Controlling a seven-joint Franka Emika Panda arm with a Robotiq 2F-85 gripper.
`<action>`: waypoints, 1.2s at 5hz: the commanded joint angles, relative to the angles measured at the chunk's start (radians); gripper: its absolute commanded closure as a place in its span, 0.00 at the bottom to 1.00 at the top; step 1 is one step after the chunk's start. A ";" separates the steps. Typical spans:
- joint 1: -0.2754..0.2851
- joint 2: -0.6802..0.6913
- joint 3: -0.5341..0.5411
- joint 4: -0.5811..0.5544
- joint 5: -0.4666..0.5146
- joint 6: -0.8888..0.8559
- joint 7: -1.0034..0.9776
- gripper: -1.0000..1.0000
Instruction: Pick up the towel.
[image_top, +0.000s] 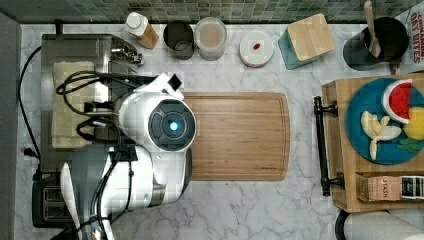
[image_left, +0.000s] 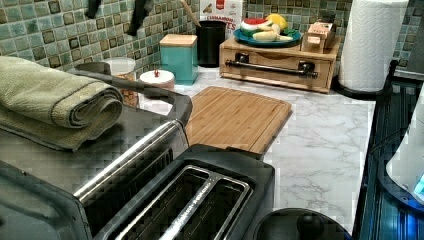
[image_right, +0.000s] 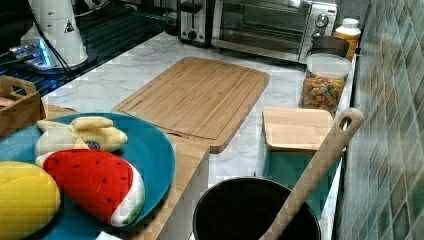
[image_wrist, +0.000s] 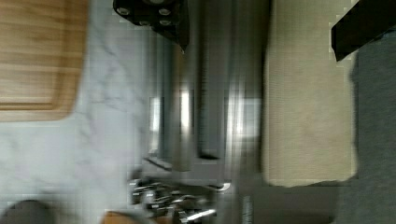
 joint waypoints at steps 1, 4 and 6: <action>0.059 0.101 0.069 0.146 0.151 0.034 -0.144 0.00; 0.085 0.209 0.114 0.239 0.193 0.124 -0.178 0.00; 0.102 0.363 0.110 0.385 0.093 0.033 -0.090 0.00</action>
